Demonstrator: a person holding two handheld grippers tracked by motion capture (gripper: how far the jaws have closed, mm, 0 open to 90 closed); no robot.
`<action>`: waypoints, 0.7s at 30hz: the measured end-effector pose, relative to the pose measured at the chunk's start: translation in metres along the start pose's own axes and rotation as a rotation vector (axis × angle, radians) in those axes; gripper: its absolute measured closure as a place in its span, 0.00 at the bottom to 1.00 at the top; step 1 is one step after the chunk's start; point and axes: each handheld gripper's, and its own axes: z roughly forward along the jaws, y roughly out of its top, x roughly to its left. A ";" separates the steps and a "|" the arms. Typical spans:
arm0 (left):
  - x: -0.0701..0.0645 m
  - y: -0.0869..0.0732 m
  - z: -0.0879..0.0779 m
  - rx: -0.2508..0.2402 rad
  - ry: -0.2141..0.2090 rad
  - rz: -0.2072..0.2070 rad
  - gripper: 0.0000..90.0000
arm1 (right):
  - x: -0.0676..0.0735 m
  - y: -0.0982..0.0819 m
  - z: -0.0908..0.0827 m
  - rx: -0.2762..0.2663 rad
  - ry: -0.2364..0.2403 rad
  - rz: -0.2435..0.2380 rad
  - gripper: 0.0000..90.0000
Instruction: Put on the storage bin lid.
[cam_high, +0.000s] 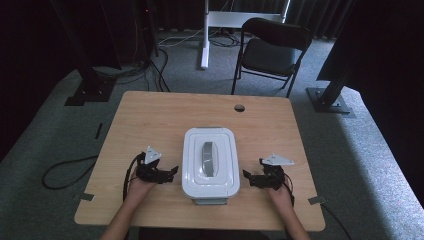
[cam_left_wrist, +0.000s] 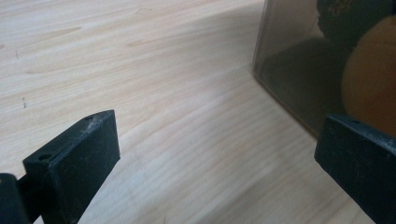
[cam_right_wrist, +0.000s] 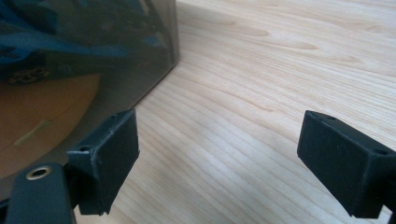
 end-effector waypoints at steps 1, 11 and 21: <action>0.001 -0.001 -0.001 0.001 -0.001 -0.002 0.01 | -0.001 0.000 -0.001 -0.003 0.005 0.007 0.13; 0.008 -0.012 -0.012 0.004 0.006 -0.008 0.01 | -0.010 0.000 -0.012 -0.034 -0.056 0.038 0.13; 0.022 -0.026 -0.024 0.016 0.053 -0.039 0.01 | -0.021 -0.004 -0.029 -0.061 -0.099 0.074 0.13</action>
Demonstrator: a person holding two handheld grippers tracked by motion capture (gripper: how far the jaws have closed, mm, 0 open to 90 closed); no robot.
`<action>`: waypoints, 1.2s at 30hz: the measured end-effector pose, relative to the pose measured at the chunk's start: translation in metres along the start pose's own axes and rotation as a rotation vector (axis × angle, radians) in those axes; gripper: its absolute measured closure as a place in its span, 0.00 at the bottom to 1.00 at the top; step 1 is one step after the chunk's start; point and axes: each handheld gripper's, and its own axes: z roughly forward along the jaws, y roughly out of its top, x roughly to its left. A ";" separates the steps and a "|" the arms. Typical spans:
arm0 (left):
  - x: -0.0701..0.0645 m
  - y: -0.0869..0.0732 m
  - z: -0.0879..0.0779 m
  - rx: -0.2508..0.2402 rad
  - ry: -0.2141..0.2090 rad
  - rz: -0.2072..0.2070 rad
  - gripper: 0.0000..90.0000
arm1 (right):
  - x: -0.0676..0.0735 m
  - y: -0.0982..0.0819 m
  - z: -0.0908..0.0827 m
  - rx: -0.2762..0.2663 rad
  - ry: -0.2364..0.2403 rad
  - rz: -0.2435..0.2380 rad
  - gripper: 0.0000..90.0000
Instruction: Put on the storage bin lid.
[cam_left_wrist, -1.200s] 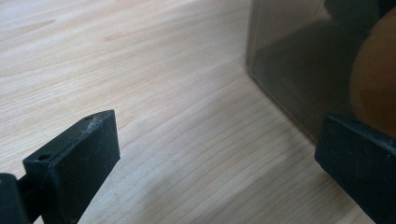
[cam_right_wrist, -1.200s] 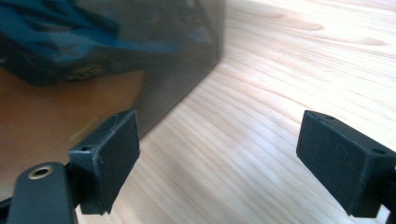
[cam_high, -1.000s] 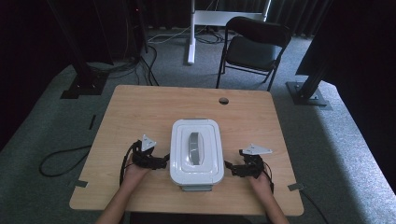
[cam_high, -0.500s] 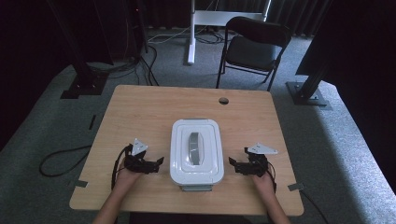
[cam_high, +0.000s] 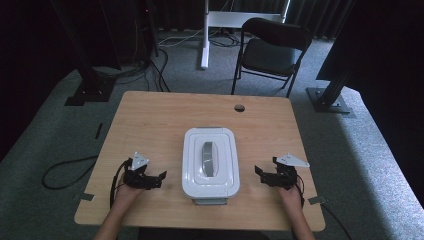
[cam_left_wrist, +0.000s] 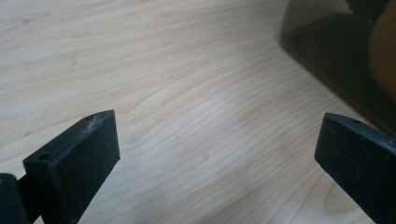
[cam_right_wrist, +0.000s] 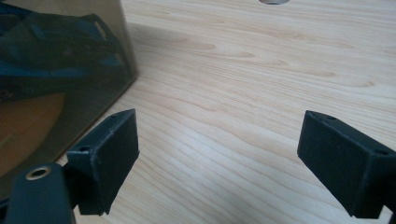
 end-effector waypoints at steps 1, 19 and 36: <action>0.001 -0.001 -0.001 -0.003 0.008 0.000 0.01 | -0.002 -0.001 -0.002 -0.002 -0.005 0.001 0.13; 0.034 -0.029 -0.024 0.052 0.063 -0.083 0.01 | -0.023 -0.014 -0.022 0.011 -0.081 0.072 0.13; 0.051 -0.051 -0.040 0.092 0.151 -0.170 0.01 | -0.035 -0.035 -0.033 0.098 -0.243 0.140 0.13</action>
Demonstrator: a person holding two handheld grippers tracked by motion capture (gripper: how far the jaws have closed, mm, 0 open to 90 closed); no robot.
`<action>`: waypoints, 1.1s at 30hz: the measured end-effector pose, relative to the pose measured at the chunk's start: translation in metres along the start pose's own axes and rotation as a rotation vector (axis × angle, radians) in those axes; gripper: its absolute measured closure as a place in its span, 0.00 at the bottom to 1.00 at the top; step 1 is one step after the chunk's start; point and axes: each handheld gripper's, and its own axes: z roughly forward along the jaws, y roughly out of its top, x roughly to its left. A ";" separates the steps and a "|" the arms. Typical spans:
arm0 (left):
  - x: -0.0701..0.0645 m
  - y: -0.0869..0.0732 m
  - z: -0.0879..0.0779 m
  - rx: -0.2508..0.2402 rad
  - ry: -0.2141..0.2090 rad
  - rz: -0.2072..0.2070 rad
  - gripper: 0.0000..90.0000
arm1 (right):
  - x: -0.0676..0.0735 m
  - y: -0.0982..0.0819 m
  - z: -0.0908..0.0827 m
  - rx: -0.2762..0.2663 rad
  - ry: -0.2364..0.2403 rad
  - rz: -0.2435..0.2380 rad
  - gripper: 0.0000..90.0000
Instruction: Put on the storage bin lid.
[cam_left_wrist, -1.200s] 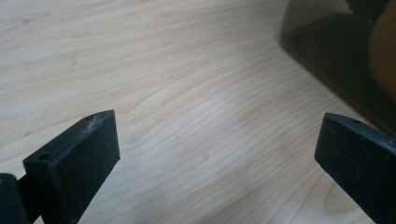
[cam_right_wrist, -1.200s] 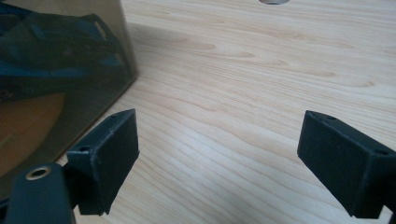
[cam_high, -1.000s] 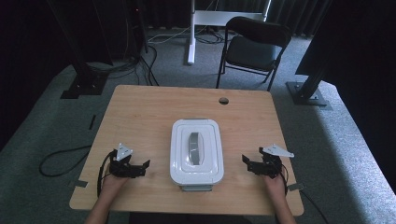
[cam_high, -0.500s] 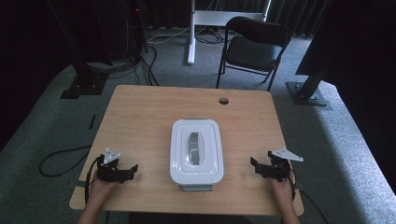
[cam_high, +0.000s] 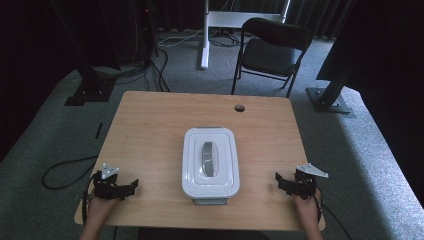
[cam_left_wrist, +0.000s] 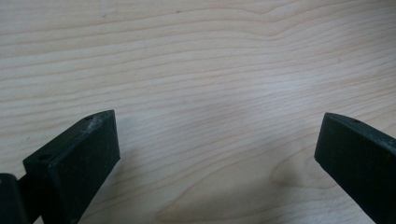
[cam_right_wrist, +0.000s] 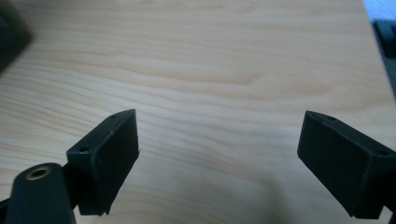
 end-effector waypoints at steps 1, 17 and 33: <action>0.001 0.000 -0.001 -0.001 0.007 -0.005 0.01 | -0.001 -0.001 0.000 0.004 -0.010 0.006 0.13; 0.011 -0.004 0.001 0.045 0.123 -0.067 0.01 | -0.006 -0.008 0.012 0.061 -0.076 0.054 0.13; 0.008 -0.002 0.003 0.046 0.168 -0.101 0.01 | -0.002 -0.006 0.017 0.094 -0.139 0.041 0.12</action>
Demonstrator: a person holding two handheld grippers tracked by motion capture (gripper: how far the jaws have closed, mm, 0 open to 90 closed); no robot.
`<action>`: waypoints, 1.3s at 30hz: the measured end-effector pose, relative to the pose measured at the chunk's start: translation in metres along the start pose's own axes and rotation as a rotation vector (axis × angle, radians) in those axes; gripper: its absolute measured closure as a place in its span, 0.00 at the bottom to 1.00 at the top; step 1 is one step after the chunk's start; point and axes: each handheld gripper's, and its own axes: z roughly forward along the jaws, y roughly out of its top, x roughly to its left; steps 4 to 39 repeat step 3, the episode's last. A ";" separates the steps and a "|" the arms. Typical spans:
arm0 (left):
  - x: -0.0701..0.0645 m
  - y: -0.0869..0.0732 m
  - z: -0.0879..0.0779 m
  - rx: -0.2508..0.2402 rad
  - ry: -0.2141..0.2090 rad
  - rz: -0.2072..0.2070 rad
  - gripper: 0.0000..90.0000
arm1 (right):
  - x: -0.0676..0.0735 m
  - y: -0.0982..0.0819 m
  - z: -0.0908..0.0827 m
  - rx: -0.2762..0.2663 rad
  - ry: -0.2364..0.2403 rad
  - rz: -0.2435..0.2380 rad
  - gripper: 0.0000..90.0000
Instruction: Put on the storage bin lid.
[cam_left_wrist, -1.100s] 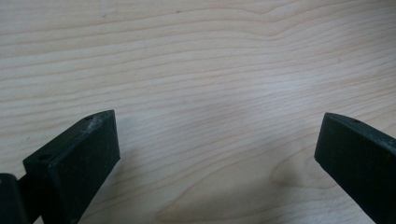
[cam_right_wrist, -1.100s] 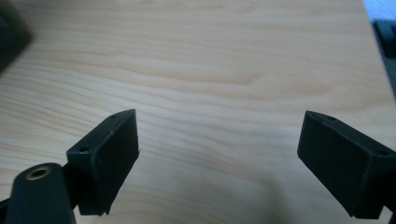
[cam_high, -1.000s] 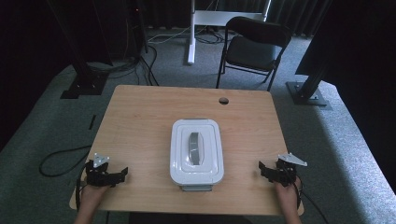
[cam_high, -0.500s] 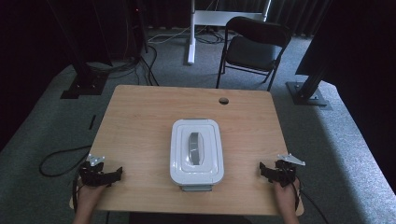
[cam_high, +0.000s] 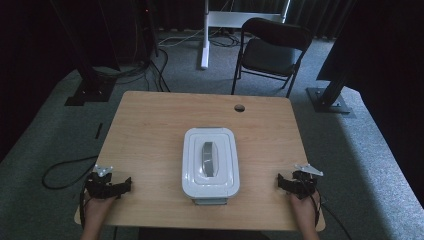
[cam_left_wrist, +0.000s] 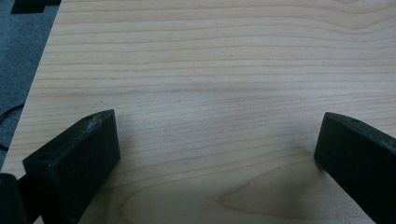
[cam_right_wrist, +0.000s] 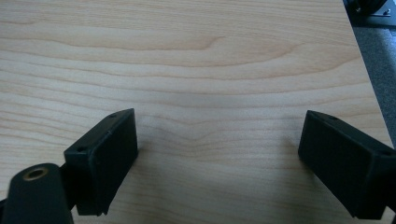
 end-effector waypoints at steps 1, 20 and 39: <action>0.000 0.000 0.000 0.000 0.000 0.000 0.01 | 0.000 0.000 0.000 0.000 0.000 0.000 0.12; 0.000 0.000 0.000 0.000 0.000 0.000 0.01 | 0.000 0.000 0.000 0.000 0.000 0.000 0.12; 0.000 0.000 0.000 0.000 0.000 0.000 0.01 | 0.000 0.000 0.000 0.000 0.000 0.000 0.12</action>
